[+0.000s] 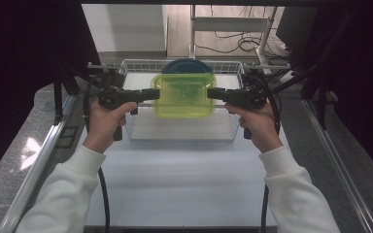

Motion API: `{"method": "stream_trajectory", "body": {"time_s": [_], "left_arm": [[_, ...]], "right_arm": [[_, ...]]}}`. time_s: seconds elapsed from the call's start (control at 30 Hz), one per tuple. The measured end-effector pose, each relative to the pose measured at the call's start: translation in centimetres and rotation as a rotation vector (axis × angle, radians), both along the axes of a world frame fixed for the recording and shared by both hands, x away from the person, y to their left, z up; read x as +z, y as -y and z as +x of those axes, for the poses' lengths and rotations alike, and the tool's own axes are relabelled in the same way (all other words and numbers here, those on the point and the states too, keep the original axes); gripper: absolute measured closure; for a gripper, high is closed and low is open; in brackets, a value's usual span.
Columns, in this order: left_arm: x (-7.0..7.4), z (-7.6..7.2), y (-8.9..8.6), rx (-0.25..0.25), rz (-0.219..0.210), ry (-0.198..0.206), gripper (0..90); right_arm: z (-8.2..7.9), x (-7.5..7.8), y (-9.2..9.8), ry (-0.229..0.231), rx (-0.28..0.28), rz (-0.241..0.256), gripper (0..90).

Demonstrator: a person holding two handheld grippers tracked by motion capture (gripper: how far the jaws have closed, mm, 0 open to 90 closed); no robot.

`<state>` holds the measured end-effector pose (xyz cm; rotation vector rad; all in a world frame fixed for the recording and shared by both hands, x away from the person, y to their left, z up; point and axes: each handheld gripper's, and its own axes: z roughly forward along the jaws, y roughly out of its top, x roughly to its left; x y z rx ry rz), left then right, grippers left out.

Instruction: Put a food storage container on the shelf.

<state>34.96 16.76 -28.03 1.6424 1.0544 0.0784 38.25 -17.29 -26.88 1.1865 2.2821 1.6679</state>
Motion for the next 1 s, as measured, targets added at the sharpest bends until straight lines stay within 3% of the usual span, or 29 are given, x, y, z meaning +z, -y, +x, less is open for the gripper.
{"method": "stream_trajectory", "body": {"time_s": [0.43,0.7,1.0], "left_arm": [[1.7,2.4,0.5,0.001,0.021,0.012,78.7],[2.9,4.5,0.2,-0.001,0.009,0.010,78.7],[4.0,6.8,0.0,-0.002,0.005,-0.014,78.8]], "right_arm": [[2.2,1.3,0.4,0.002,-0.017,0.010,77.8],[3.9,2.7,0.1,-0.001,-0.031,0.009,77.9],[5.7,4.0,-0.2,-0.022,-0.055,0.004,78.1]]}}
